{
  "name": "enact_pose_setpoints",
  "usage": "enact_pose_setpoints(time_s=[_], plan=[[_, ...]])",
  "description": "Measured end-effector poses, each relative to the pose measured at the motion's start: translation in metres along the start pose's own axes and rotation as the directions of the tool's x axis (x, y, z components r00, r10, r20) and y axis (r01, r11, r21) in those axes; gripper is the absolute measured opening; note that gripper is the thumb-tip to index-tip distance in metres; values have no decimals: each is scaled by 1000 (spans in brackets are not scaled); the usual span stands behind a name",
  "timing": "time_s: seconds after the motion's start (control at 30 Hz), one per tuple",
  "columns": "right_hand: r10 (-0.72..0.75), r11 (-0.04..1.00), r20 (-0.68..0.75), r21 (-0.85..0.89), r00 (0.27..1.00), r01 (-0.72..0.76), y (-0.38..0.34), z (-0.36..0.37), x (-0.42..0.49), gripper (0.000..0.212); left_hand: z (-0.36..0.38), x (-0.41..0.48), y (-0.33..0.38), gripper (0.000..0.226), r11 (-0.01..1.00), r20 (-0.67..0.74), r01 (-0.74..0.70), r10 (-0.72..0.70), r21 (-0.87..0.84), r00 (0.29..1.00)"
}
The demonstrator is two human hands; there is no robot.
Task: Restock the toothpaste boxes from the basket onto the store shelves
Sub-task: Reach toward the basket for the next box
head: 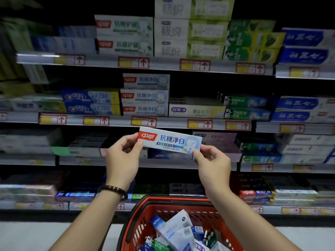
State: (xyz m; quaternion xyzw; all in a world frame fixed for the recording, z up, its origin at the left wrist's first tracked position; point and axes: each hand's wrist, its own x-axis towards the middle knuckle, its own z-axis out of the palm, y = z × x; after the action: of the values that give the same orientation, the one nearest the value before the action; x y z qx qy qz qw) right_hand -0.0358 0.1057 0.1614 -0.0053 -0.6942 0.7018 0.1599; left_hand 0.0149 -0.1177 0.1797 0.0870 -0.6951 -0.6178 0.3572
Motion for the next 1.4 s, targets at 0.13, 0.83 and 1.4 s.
enact_pose_setpoints(time_s=[0.13,0.83,1.4], plan=[[-61,997,8,-37,998,61,-17,17,17,11,1,21,5,21,999,-30,-44,44,6,999],[-289,951,32,-105,957,291,-83,114,121,16,8,152,28,35,953,-184,-194,239,231,953],[-272,946,164,-133,948,295,-89,154,162,39,20,200,30,40,904,-245,-182,291,386,925]])
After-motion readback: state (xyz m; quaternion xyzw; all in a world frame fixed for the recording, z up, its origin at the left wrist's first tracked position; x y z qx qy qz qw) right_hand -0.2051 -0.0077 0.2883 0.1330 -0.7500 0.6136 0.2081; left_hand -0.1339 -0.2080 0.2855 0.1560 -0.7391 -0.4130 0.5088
